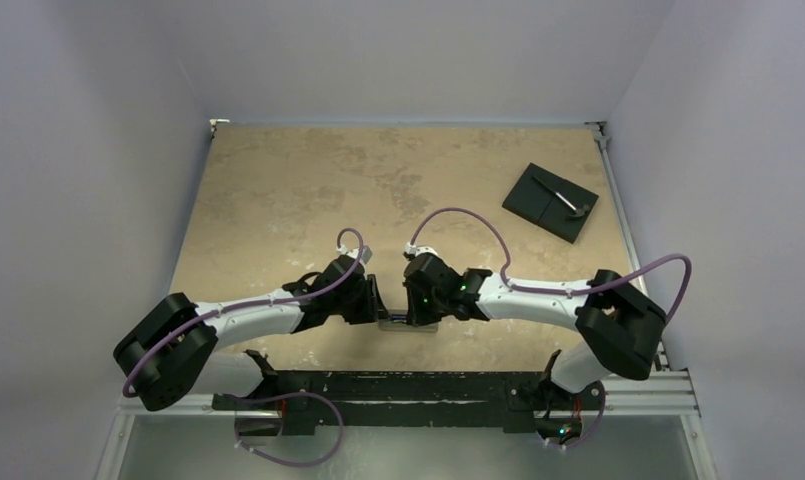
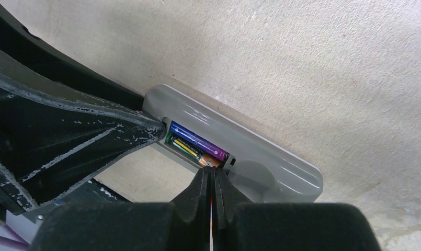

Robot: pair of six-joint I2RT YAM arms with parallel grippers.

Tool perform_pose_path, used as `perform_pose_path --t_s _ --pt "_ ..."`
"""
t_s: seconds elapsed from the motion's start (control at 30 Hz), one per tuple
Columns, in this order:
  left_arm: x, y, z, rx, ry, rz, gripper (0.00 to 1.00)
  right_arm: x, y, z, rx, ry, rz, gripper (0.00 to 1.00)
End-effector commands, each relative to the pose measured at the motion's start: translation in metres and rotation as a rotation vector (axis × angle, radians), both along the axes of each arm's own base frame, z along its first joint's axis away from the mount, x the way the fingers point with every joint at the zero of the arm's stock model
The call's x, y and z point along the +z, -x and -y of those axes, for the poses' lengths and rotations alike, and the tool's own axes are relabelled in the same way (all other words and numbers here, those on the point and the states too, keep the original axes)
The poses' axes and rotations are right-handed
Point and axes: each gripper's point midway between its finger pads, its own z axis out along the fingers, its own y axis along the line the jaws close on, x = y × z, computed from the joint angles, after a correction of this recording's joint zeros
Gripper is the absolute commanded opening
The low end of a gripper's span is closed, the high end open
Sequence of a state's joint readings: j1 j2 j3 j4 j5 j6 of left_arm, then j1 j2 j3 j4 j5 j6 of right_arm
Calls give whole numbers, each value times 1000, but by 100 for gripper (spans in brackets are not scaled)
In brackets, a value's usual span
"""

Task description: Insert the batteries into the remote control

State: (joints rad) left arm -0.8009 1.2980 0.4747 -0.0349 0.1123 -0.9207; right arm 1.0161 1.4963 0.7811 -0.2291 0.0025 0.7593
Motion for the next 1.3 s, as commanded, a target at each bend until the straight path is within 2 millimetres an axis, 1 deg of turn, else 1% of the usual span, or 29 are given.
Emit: perform_pose_path --t_s 0.0,0.27,0.37,0.6,0.7,0.8,0.9,1.1,1.27 --pt "-4 2 -2 -16 -20 -1 16 -13 14 -6 74 85 -16 0" --pt "-3 3 -4 -22 -22 11 16 -20 3 5 62 270 34 1" --pt "-3 3 -4 -28 -24 17 16 -27 5 12 72 350 26 3" --pt "-2 4 -5 -43 -28 30 16 -32 5 6 106 410 8 3" --pt "-1 4 -6 -48 -30 36 16 -35 4 7 114 443 1 6" --pt "1 4 -6 -56 -27 43 17 -36 1 5 115 470 2 6" --pt "3 5 -6 -65 -23 51 17 -34 -1 1 112 470 1 6" --pt "6 5 -8 -78 -30 63 18 -22 -5 -6 92 451 13 6" --pt "8 4 -6 -89 -34 70 19 -9 -9 -5 54 430 34 10"
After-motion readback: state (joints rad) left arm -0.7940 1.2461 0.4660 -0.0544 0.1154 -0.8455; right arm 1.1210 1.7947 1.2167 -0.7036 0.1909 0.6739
